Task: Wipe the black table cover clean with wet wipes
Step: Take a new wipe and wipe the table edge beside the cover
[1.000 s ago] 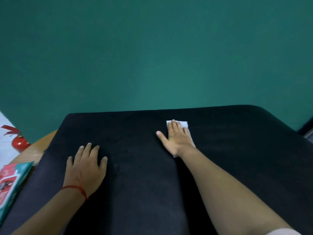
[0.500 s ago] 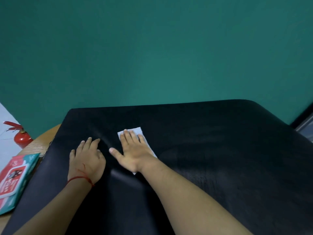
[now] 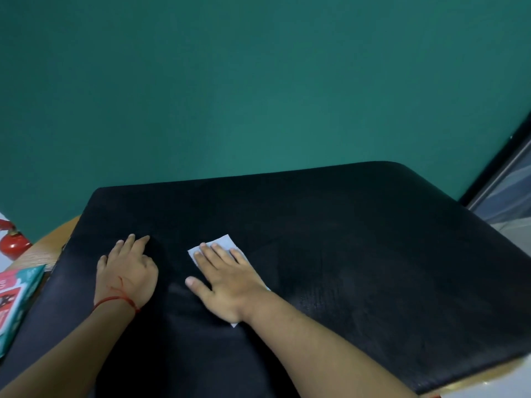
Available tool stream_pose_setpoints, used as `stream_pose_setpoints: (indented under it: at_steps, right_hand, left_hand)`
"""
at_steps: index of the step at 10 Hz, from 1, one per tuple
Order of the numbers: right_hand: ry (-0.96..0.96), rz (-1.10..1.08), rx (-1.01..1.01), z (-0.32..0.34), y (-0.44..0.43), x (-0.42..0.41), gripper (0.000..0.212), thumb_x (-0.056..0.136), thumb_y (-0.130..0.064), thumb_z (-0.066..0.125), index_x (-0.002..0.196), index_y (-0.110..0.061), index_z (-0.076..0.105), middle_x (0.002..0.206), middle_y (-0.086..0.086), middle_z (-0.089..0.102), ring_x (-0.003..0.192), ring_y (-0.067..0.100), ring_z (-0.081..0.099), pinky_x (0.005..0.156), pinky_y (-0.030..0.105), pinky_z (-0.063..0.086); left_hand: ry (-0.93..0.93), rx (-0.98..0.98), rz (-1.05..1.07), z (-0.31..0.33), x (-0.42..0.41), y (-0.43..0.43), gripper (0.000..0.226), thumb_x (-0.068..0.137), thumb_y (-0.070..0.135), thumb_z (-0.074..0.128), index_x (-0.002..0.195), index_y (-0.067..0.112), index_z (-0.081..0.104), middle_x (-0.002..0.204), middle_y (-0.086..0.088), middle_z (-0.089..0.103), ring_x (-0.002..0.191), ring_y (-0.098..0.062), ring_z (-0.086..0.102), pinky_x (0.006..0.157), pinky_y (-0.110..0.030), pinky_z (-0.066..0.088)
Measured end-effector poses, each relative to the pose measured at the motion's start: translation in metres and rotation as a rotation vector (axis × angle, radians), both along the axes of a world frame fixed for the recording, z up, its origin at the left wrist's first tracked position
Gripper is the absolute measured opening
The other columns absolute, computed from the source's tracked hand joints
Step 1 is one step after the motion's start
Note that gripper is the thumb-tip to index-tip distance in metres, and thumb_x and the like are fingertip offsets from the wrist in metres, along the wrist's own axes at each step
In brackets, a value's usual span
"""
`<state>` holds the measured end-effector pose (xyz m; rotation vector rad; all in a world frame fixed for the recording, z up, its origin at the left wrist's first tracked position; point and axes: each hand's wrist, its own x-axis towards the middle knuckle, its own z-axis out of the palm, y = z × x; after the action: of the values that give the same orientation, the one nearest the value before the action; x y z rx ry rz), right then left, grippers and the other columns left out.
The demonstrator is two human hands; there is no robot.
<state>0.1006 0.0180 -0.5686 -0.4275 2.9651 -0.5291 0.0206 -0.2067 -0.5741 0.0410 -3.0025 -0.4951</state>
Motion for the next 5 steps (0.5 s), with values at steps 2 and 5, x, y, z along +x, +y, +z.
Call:
stream_pose_setpoints:
  at_steps: [2,5]
  right_hand:
    - [-0.013,-0.225,0.038,0.0,0.071,-0.016,0.081,0.104,-0.072,0.014,0.171,-0.026,0.005,0.178,-0.01,-0.006,0.161,0.007,-0.012,0.131,0.04,-0.008]
    - [-0.049,-0.568,0.132,-0.001,0.236,0.016,0.081,0.102,-0.075,0.01,0.17,-0.031,0.004,0.176,-0.014,-0.008,0.161,0.004,-0.013,0.132,0.039,-0.004]
  left_hand:
    - [0.002,-0.012,-0.009,-0.003,-0.001,-0.002,0.057,0.102,0.024,0.037,0.16,0.027,0.039,0.171,-0.003,0.028,0.158,-0.024,0.021,0.128,-0.052,0.015]
    - [0.013,-0.004,-0.012,-0.002,0.0,-0.001,0.057,0.102,0.023,0.038,0.159,0.025,0.039,0.17,-0.004,0.029,0.158,-0.025,0.021,0.128,-0.052,0.015]
